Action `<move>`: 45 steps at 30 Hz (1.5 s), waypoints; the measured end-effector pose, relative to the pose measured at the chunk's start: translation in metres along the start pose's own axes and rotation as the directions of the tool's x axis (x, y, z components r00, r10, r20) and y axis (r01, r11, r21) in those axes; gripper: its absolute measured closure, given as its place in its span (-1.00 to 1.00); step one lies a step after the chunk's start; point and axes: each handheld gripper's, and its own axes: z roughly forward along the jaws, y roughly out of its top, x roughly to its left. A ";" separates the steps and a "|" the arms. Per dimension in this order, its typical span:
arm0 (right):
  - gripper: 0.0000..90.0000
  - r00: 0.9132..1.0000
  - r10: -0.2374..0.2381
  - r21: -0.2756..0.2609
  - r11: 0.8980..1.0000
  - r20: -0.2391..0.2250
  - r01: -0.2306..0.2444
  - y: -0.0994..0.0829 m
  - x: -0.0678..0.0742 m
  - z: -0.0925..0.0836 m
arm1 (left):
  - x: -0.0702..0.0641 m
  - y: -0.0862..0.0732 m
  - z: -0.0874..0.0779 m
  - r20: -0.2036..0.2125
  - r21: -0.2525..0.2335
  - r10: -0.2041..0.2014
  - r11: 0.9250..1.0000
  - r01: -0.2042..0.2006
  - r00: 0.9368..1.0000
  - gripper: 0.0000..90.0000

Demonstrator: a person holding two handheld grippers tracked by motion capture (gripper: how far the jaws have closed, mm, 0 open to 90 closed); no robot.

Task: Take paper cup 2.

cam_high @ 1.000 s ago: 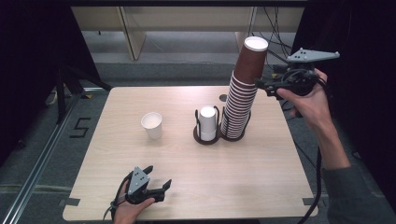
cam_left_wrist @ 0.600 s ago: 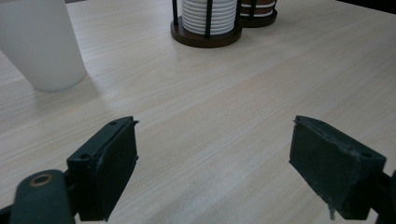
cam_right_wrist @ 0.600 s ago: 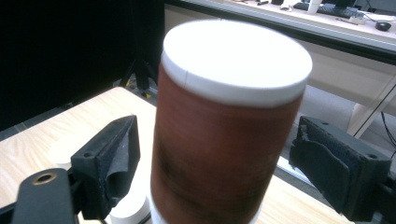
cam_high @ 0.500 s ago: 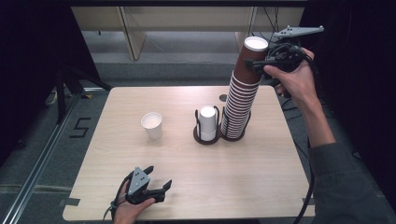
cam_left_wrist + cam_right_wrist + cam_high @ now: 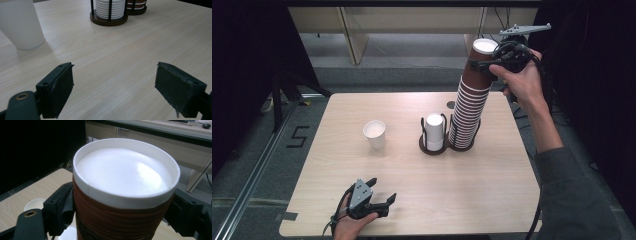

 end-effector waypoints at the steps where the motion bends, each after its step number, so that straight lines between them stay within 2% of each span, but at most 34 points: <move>1: -0.55 1.000 -0.012 0.004 1.000 0.002 0.012 0.002 0.000 -0.001 | 0.000 0.000 0.001 0.005 -0.006 -0.002 1.000 0.002 1.000 -0.67; 5: -0.55 1.000 -0.013 -0.016 1.000 0.002 0.013 0.009 0.001 -0.006 | -0.001 0.000 0.001 0.005 -0.016 -0.008 1.000 0.008 1.000 -0.67; 7: -0.55 1.000 -0.003 -0.022 1.000 0.006 0.003 0.013 0.002 -0.009 | -0.001 0.000 0.000 0.002 0.007 0.005 1.000 -0.005 1.000 -0.67; 13: -0.54 1.000 -0.007 -0.057 0.998 0.013 0.008 0.025 0.003 -0.016 | -0.001 0.000 0.000 0.004 0.007 0.004 1.000 -0.004 1.000 -0.67; 15: -0.54 1.000 0.006 -0.073 0.997 0.015 -0.005 0.029 0.004 -0.020 | -0.001 0.000 -0.001 0.004 0.009 0.006 1.000 -0.006 1.000 -0.67; 21: -0.54 0.999 0.021 -0.139 0.990 0.026 -0.017 0.040 0.006 -0.034 | -0.001 0.000 0.000 0.006 0.008 0.006 1.000 -0.006 1.000 -0.67; 23: -0.54 0.999 0.031 -0.173 0.985 0.026 -0.026 0.045 0.007 -0.041 | -0.001 0.000 0.000 0.009 0.009 0.007 1.000 -0.007 1.000 -0.67; 28: -0.54 0.999 0.020 -0.202 0.979 0.043 -0.011 0.054 0.010 -0.054 | -0.002 -0.001 0.002 0.017 -0.003 0.006 1.000 -0.006 1.000 -0.67; 30: -0.54 0.999 0.025 -0.216 0.976 0.042 -0.015 0.056 0.009 -0.063 | -0.002 0.000 0.000 0.012 0.008 0.012 1.000 -0.012 1.000 -0.67; 37: -0.54 0.998 0.026 -0.219 0.976 0.061 -0.012 0.049 0.003 -0.085 | -0.002 0.000 0.000 0.010 0.004 0.004 1.000 -0.004 1.000 -0.67; 43: -0.54 0.996 0.020 -0.195 0.981 0.083 -0.003 0.027 -0.004 -0.105 | -0.003 0.000 0.000 0.009 0.006 0.006 1.000 -0.006 1.000 -0.67; 45: -0.54 0.996 0.007 -0.187 0.982 0.094 0.011 0.018 -0.005 -0.111 | -0.003 -0.001 0.002 0.017 -0.009 -0.005 1.000 0.005 1.000 -0.67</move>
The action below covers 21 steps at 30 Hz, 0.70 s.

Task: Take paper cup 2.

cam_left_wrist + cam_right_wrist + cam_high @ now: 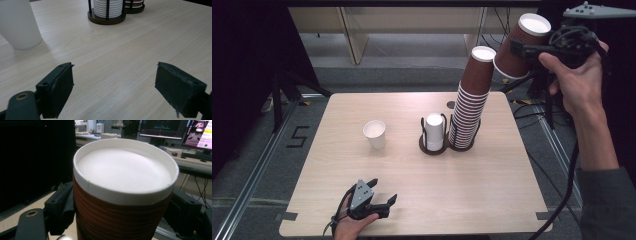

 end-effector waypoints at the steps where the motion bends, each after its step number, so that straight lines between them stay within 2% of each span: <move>1: -0.54 1.000 -0.006 0.001 1.000 0.000 0.006 -0.003 -0.001 -0.003 | 0.000 0.000 0.000 -0.001 0.004 0.004 1.000 -0.004 1.000 -0.67; 2: -0.54 1.000 0.003 0.012 1.000 -0.001 -0.003 -0.008 0.000 -0.007 | 0.000 0.000 0.000 -0.007 0.014 0.004 1.000 -0.004 1.000 -0.67; 7: -0.54 1.000 -0.020 0.031 0.999 -0.010 0.020 -0.033 0.002 -0.018 | -0.001 0.001 -0.001 -0.002 0.007 0.009 1.000 -0.009 1.000 -0.67; 8: -0.54 1.000 -0.009 0.043 0.999 -0.019 0.010 -0.041 0.005 -0.020 | -0.001 0.001 -0.001 -0.006 0.012 0.008 1.000 -0.008 1.000 -0.67; 11: -0.54 0.998 -0.021 0.048 0.999 -0.051 0.023 -0.059 0.009 -0.022 | 0.000 0.001 -0.002 -0.004 0.004 0.002 1.000 -0.002 1.000 -0.67; 12: -0.54 0.998 -0.006 0.056 0.998 -0.062 0.009 -0.065 0.013 -0.023 | 0.000 0.001 -0.002 -0.004 0.005 0.003 1.000 -0.003 1.000 -0.67; 18: -0.54 0.991 -0.034 0.068 0.997 -0.126 0.043 -0.100 0.032 -0.019 | 0.000 0.001 -0.001 0.007 -0.008 0.008 1.000 -0.008 1.000 -0.67; 21: -0.54 0.986 -0.011 0.087 0.996 -0.165 0.025 -0.118 0.043 -0.013 | 0.000 0.003 -0.003 0.001 -0.011 0.003 1.000 -0.003 1.000 -0.67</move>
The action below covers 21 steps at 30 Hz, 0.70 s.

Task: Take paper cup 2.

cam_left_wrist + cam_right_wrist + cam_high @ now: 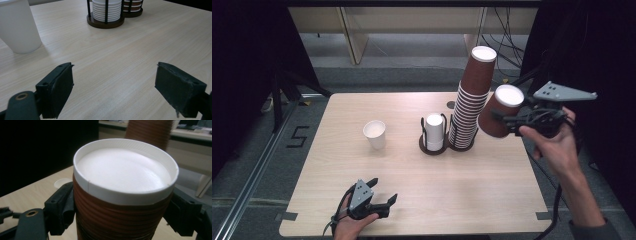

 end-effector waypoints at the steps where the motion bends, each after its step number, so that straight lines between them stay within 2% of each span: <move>1: -0.54 1.000 0.005 0.015 1.000 -0.018 -0.005 -0.009 0.006 0.006 | 0.000 0.000 0.000 0.001 -0.002 0.001 1.000 -0.001 1.000 -0.67; 5: -0.54 0.998 0.005 0.019 1.000 -0.068 -0.003 -0.028 0.018 0.021 | 0.000 0.000 0.000 0.007 -0.023 -0.006 1.000 0.006 1.000 -0.67; 7: -0.54 0.995 0.003 0.037 0.999 -0.096 0.001 -0.040 0.026 0.031 | 0.000 0.001 -0.001 0.011 -0.019 0.004 1.000 -0.004 1.000 -0.67; 12: -0.54 0.990 0.009 0.049 0.999 -0.140 -0.003 -0.058 0.041 0.051 | 0.000 0.001 -0.001 0.022 -0.027 0.011 1.000 -0.011 1.000 -0.67; 13: -0.54 0.989 -0.004 0.051 0.999 -0.151 0.012 -0.061 0.043 0.055 | 0.000 0.001 -0.001 0.023 -0.027 0.010 1.000 -0.009 1.000 -0.67; 14: -0.54 0.988 0.009 0.061 0.998 -0.153 0.000 -0.064 0.045 0.058 | 0.000 0.001 -0.002 0.020 -0.027 0.009 1.000 -0.008 1.000 -0.67; 17: -0.54 0.985 -0.007 0.065 0.998 -0.172 0.018 -0.073 0.052 0.070 | 0.000 0.002 -0.002 0.025 -0.026 0.018 1.000 -0.018 1.000 -0.67; 21: -0.54 0.978 0.012 0.082 0.997 -0.207 0.005 -0.084 0.063 0.085 | -0.001 0.002 -0.002 0.041 -0.048 0.019 0.999 -0.017 0.999 -0.67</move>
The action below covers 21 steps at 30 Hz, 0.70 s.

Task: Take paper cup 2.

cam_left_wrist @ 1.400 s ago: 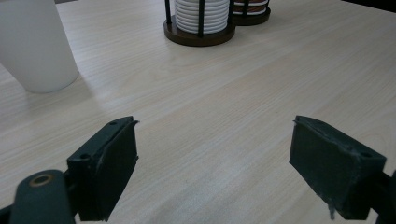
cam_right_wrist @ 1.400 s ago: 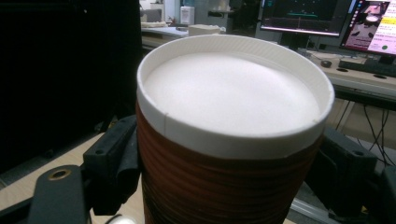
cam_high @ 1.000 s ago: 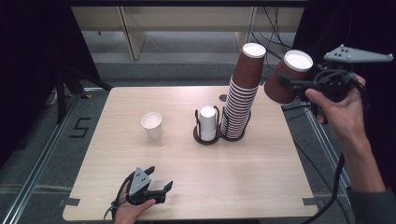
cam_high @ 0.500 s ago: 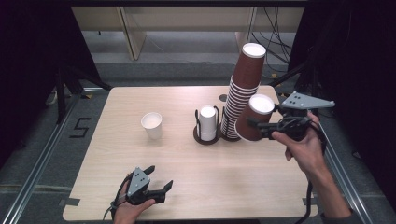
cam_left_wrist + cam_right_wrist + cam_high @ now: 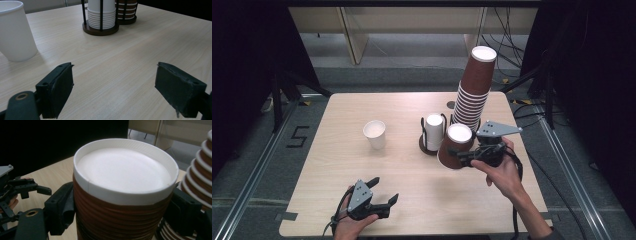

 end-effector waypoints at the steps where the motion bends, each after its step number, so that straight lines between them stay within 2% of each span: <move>1: -0.54 1.000 -0.005 -0.001 1.000 0.003 0.005 -0.001 0.000 0.002 | -0.001 0.000 0.000 -0.005 0.001 0.002 1.000 -0.002 1.000 -0.67; 3: -0.54 1.000 0.004 -0.014 1.000 -0.012 -0.004 -0.004 0.002 0.007 | -0.001 0.000 0.000 0.001 -0.009 0.001 1.000 -0.001 1.000 -0.67; 5: -0.54 1.000 0.003 0.007 1.000 -0.020 -0.003 -0.006 0.003 0.012 | -0.001 0.001 -0.001 0.001 -0.006 0.005 1.000 -0.005 1.000 -0.67; 6: -0.54 0.999 0.016 -0.002 1.000 -0.029 -0.017 -0.008 0.004 0.015 | -0.002 0.001 -0.001 0.002 -0.007 0.007 1.000 -0.007 1.000 -0.67; 7: -0.54 1.000 0.006 0.011 1.000 -0.027 -0.006 -0.009 0.004 0.016 | -0.001 0.001 0.000 0.007 -0.016 0.008 1.000 -0.008 1.000 -0.67; 10: -0.54 0.999 -0.008 0.007 1.000 -0.039 0.008 -0.013 0.005 0.021 | -0.002 0.002 -0.001 0.001 -0.015 0.005 1.000 -0.005 1.000 -0.67; 13: -0.54 0.999 0.007 0.028 1.000 -0.041 -0.006 -0.017 0.008 0.023 | -0.001 0.002 -0.001 0.006 -0.022 0.005 1.000 -0.005 1.000 -0.67; 15: -0.54 0.999 -0.003 0.036 0.999 -0.050 0.005 -0.021 0.009 0.027 | -0.001 0.002 -0.002 0.002 -0.018 0.006 1.000 -0.006 1.000 -0.67; 16: -0.54 0.998 0.021 0.049 0.999 -0.057 -0.018 -0.022 0.011 0.028 | -0.001 0.002 -0.002 0.003 -0.020 0.007 1.000 -0.007 1.000 -0.67; 17: -0.54 0.999 -0.005 0.041 0.999 -0.052 0.007 -0.023 0.011 0.030 | -0.001 0.002 -0.002 0.003 -0.016 0.008 1.000 -0.008 1.000 -0.67; 20: -0.54 0.997 0.003 0.062 0.998 -0.071 0.001 -0.026 0.014 0.035 | -0.001 0.002 -0.001 0.008 -0.028 0.005 1.000 -0.005 1.000 -0.67; 21: -0.54 0.997 -0.012 0.065 0.998 -0.075 0.017 -0.027 0.015 0.036 | -0.001 0.002 -0.001 0.009 -0.030 0.004 1.000 -0.004 1.000 -0.67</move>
